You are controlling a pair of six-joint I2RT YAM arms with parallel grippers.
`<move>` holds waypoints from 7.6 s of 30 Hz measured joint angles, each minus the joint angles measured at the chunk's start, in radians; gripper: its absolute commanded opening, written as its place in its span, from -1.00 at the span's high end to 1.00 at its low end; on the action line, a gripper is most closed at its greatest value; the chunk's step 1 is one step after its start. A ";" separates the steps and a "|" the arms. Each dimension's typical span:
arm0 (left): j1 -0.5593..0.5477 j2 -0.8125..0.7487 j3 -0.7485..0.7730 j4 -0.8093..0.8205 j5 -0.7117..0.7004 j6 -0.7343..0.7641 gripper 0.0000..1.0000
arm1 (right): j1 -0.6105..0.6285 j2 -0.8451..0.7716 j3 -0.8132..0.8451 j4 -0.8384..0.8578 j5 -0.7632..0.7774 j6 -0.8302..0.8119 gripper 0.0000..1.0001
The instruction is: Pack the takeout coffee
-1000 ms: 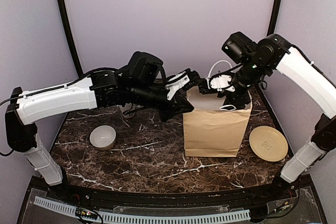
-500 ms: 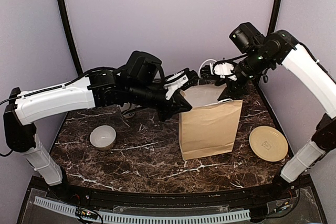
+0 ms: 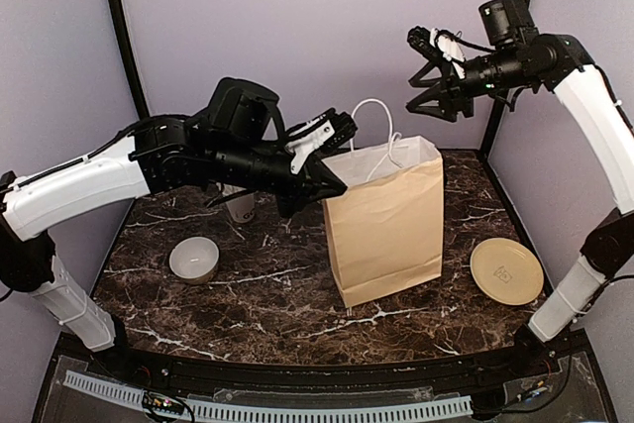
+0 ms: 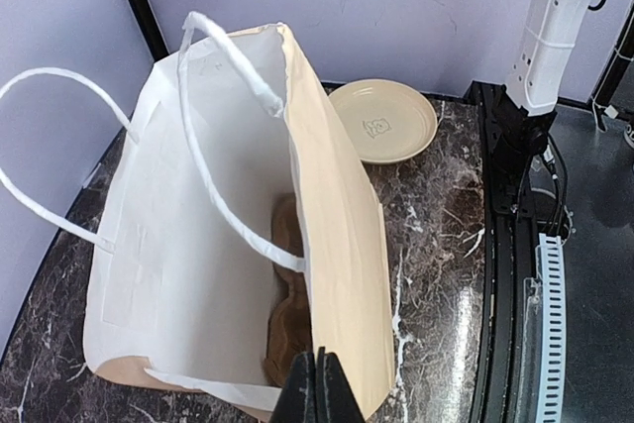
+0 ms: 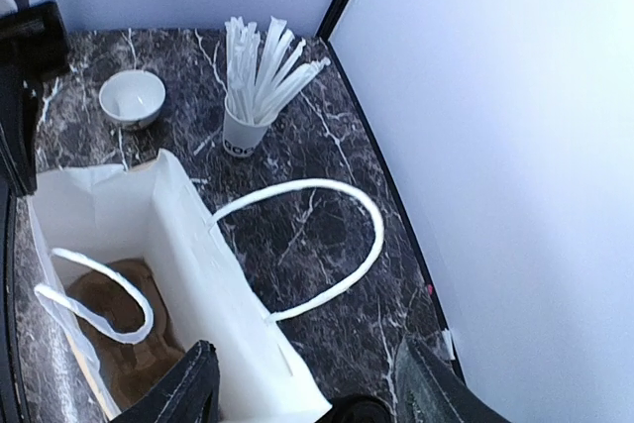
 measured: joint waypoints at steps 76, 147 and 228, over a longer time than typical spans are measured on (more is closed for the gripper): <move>-0.190 0.082 -0.005 0.060 0.300 0.016 1.00 | -0.150 -0.285 -0.566 0.254 -0.054 0.269 -0.04; 0.154 0.374 0.310 0.040 0.165 -0.111 0.22 | -0.154 -0.312 -0.555 -0.001 -0.309 0.100 -0.39; 0.209 0.127 0.169 0.064 0.147 -0.189 -0.52 | -0.027 -0.173 -0.274 -0.073 -0.286 -0.022 -0.57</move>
